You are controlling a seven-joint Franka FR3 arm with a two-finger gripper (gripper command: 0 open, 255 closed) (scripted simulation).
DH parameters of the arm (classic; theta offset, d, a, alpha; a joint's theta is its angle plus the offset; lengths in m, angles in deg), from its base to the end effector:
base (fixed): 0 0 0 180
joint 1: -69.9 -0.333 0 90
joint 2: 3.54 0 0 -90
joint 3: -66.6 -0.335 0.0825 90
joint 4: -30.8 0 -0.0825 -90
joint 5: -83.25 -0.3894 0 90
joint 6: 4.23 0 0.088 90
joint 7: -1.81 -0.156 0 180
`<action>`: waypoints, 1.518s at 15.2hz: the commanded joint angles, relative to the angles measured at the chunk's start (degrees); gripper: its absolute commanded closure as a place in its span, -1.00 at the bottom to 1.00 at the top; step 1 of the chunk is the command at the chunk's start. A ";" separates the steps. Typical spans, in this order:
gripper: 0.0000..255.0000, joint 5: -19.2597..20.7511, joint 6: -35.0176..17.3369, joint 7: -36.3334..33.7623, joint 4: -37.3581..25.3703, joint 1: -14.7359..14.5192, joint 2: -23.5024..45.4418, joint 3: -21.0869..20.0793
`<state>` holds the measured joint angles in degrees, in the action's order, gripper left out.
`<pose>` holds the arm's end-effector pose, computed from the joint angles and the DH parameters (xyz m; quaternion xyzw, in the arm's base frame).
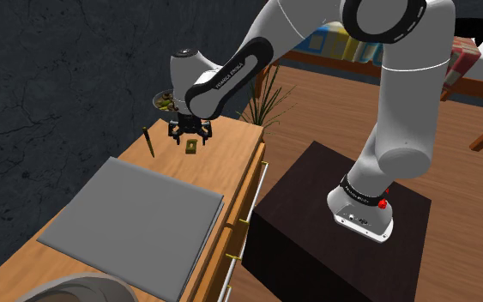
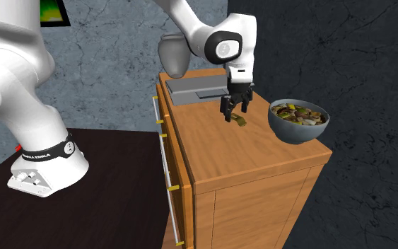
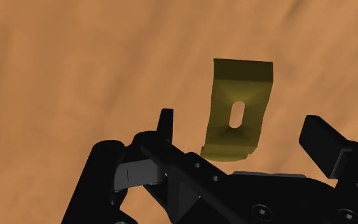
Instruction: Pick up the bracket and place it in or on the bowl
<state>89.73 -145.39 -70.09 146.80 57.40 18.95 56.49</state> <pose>0.5741 0.2345 0.2259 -0.9228 0.3842 -0.0210 0.0180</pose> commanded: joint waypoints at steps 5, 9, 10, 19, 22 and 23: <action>-1.00 0.23 -0.86 -0.28 0.11 -0.15 0.76 0.13; 1.00 0.23 -0.85 -0.28 0.11 -0.15 0.75 0.13; 1.00 0.23 -0.85 -0.28 0.11 -0.15 0.75 0.13; 1.00 0.07 -0.26 -0.16 0.06 -0.09 0.20 0.03; 1.00 -0.43 1.58 0.18 -0.19 0.11 -1.42 -0.24; 1.00 -0.59 2.20 0.29 -0.30 0.17 -1.94 -0.33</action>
<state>89.26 -143.86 -69.82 146.79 57.58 17.37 56.25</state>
